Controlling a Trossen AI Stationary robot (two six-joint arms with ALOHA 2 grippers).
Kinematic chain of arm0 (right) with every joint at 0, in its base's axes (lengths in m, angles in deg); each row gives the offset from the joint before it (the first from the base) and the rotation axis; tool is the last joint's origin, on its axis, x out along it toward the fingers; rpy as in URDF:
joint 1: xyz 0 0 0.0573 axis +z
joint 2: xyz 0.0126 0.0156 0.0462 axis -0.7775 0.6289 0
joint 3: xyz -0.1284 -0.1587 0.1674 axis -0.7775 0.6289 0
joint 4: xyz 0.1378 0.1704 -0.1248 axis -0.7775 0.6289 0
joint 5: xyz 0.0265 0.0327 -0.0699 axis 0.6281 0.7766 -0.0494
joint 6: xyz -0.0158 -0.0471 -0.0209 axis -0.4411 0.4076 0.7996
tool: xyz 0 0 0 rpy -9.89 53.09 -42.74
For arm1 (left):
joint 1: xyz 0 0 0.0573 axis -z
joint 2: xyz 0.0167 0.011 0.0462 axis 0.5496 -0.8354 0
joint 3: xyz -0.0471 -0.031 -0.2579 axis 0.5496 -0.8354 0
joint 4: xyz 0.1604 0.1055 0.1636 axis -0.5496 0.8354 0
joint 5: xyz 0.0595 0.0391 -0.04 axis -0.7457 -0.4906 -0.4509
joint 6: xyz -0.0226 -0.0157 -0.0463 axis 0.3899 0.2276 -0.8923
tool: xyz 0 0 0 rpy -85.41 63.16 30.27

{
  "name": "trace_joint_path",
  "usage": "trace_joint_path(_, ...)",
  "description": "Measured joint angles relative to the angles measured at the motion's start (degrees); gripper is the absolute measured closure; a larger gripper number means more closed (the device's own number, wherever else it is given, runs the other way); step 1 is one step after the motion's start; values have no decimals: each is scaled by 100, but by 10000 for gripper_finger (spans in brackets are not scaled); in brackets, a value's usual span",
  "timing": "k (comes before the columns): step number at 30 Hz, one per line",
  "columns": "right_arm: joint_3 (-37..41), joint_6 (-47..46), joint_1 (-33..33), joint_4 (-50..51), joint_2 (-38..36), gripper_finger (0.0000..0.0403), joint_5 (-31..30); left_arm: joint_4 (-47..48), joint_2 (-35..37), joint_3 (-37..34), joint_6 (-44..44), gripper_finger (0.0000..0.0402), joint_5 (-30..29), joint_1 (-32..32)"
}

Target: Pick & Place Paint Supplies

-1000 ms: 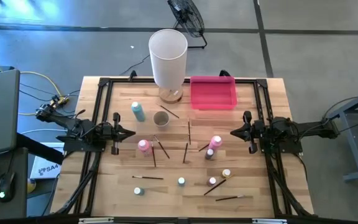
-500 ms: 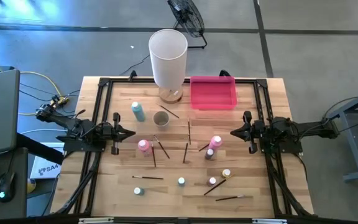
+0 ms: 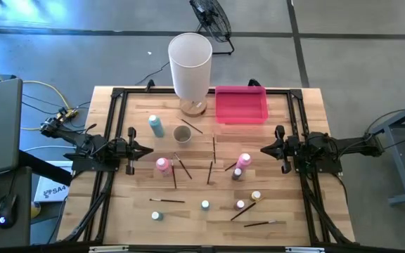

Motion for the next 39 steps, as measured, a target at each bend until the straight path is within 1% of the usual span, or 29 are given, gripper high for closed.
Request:
trace_joint_path(22, 0, 10, 0, 1, -1, 401, 0, -13, 0, -2, -4, 402, 0, 0)
trace_joint_path(29, 0, 19, -2, -1, -1, 401, 0, -366, 2, -22, -458, 402, -9, 0)
trace_joint_path(36, 0, 19, -1, 0, 0, 401, 0, -315, 2, -22, -472, 402, 0, -2)
trace_joint_path(39, 0, 21, 0, 0, -1, 401, 0, -332, 2, -20, -546, 402, 115, -2)
